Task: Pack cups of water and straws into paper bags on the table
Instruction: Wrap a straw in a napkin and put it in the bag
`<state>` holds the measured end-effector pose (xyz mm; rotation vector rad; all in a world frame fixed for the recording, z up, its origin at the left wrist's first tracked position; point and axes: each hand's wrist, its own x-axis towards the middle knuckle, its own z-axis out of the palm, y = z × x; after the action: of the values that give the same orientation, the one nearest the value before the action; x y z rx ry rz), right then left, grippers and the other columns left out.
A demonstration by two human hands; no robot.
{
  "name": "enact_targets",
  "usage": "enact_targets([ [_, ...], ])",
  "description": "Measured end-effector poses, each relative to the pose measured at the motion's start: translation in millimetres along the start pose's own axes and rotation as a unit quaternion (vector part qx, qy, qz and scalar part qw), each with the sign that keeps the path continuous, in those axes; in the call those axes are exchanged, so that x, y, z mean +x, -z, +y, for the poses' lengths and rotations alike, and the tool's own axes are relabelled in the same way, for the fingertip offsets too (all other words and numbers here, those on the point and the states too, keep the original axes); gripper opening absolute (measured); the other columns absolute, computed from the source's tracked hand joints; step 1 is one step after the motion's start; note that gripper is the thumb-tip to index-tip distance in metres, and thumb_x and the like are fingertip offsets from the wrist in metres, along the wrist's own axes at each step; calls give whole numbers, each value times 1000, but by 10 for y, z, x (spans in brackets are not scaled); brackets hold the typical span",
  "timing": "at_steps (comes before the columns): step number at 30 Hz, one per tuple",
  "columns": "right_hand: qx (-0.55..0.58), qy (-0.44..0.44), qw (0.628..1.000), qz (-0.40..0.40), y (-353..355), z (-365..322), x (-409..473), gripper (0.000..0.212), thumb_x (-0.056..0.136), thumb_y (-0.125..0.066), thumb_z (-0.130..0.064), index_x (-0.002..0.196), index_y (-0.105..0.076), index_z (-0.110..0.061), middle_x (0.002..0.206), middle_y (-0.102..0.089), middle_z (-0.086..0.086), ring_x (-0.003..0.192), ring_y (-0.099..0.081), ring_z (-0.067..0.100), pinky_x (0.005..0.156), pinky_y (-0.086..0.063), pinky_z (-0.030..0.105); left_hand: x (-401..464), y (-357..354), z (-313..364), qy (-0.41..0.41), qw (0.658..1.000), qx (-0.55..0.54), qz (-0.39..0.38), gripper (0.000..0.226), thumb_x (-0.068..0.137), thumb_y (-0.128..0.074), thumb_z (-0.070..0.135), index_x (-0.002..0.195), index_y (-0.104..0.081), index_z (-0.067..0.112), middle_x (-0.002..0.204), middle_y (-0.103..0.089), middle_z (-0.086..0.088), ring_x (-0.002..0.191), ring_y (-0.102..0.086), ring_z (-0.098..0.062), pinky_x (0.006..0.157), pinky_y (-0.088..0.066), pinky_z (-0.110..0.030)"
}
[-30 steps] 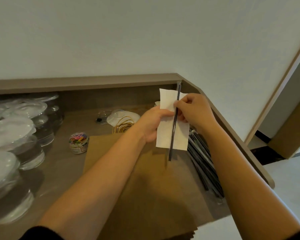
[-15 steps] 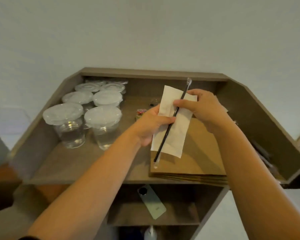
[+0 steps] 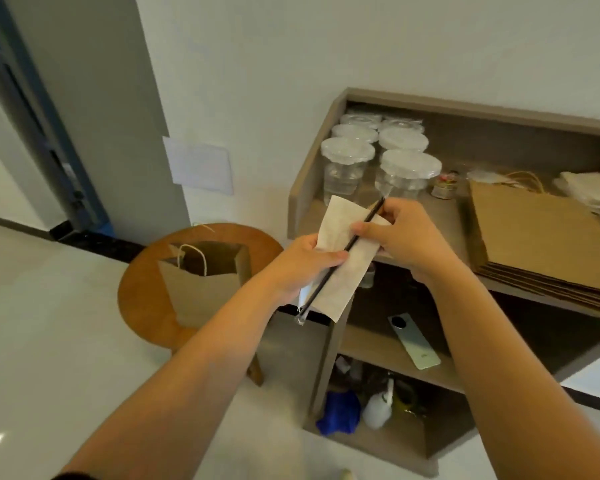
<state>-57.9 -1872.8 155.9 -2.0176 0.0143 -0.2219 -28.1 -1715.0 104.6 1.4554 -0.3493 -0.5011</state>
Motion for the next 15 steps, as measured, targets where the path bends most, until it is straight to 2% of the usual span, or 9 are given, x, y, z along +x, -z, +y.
enact_targets([
  [2, -14, 3, 999, -29, -270, -54, 49, 10, 83, -69, -17, 89, -62, -16, 86, -68, 2, 75, -68, 12, 64, -58, 26, -117, 240, -59, 6, 999, 6, 34, 20, 90, -61, 12, 109, -61, 16, 95, -70, 4, 84, -68, -6, 65, -53, -17],
  [5, -21, 24, 997, -75, -644, -94, 172, 3, 88, -63, -14, 87, -60, -14, 82, -68, 3, 66, -67, 6, 56, -54, 18, -228, 590, -161, 11, 997, 5, 78, 25, 90, -60, 10, 115, -59, 11, 100, -67, -1, 90, -64, -11, 72, -53, -21],
  [8, -46, 57, 993, -92, -1010, -101, 359, 10, 90, -60, -13, 80, -58, -16, 77, -65, 2, 66, -64, 7, 56, -53, 17, -255, 947, -254, 21, 993, 18, 118, 22, 89, -61, 14, 112, -61, 14, 103, -67, -2, 97, -63, -15, 82, -51, -27],
  [11, -82, 79, 990, -86, -1367, -50, 642, 7, 91, -58, -17, 86, -58, -13, 82, -63, 4, 74, -60, 16, 64, -50, 28, -178, 1373, -339, 46, 986, 50, 152, 20, 90, -61, 19, 110, -63, 17, 107, -67, -3, 102, -62, -18, 91, -50, -34],
  [13, -91, 77, 990, -81, -1588, 33, 877, 7, 93, -55, -21, 90, -56, -14, 81, -59, -3, 74, -56, 10, 59, -43, 22, -73, 1684, -392, 68, 979, 58, 181, 15, 91, -60, 21, 105, -64, 23, 106, -67, 2, 100, -62, -13, 90, -48, -31],
  [15, -86, 66, 990, -85, -1803, 107, 1100, 9, 95, -53, -23, 86, -51, -24, 78, -54, -11, 72, -53, 4, 55, -37, 14, 44, 2003, -420, 88, 967, 70, 226, 9, 91, -60, 22, 98, -63, 28, 104, -66, 7, 97, -61, -7, 86, -46, -28],
])
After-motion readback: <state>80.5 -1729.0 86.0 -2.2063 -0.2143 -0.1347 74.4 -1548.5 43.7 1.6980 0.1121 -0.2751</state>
